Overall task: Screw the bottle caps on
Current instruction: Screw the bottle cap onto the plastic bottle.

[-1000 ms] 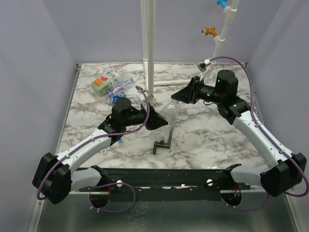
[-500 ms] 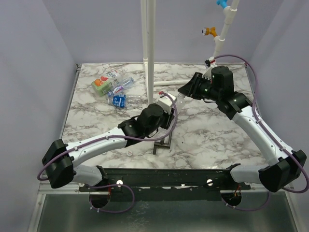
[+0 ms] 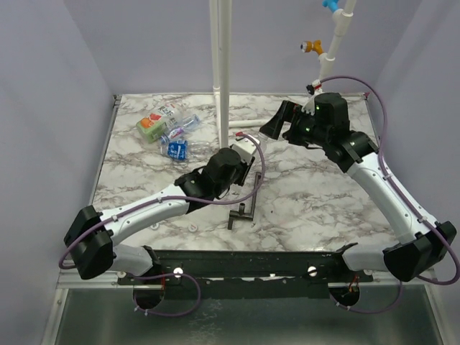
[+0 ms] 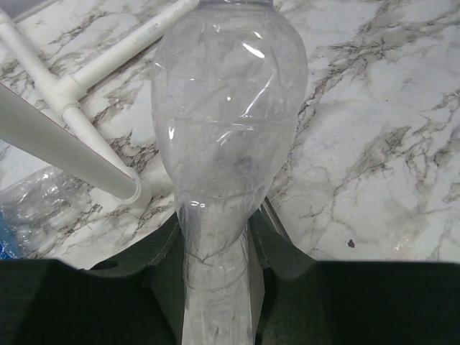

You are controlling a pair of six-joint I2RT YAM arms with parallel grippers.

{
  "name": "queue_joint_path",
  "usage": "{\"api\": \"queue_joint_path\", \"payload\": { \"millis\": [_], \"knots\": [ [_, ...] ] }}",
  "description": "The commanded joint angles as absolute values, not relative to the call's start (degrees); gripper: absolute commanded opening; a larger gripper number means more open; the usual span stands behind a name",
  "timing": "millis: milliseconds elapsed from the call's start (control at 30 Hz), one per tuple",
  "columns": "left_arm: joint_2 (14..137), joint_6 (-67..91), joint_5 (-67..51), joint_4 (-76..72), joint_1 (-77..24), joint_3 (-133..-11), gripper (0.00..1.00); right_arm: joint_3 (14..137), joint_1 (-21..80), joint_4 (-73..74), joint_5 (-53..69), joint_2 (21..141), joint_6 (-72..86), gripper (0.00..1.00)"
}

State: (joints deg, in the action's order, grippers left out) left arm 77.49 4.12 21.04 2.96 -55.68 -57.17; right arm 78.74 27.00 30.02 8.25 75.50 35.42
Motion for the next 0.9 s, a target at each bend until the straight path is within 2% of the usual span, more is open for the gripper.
{"api": "queue_joint_path", "payload": {
  "millis": [0,200,367,533,633,867],
  "knots": [
    [71.7,3.9,-0.3,7.3,-48.5,-54.9,0.0,80.2,24.0,27.3,15.7,73.1,30.0,1.0],
    [64.1,6.6,-36.8,6.4,-36.6,-51.9,0.0,74.4,20.9,15.1,36.8,68.9,24.2,1.0],
    [62.1,12.4,-53.1,0.5,-32.1,-50.1,0.0,68.5,20.9,1.6,53.3,66.3,27.6,1.0],
    [61.4,23.8,-61.5,-15.8,-30.9,-45.8,0.0,65.0,20.9,-10.4,61.1,66.9,33.4,1.0],
    [61.8,26.6,-62.0,-19.2,-30.9,-44.8,0.0,63.5,20.9,-17.4,63.1,67.1,37.8,0.99],
    [62.8,30.0,-62.0,-25.2,-30.9,-43.2,0.0,62.0,21.6,-23.6,63.5,68.5,42.7,0.89]
  ]
}}
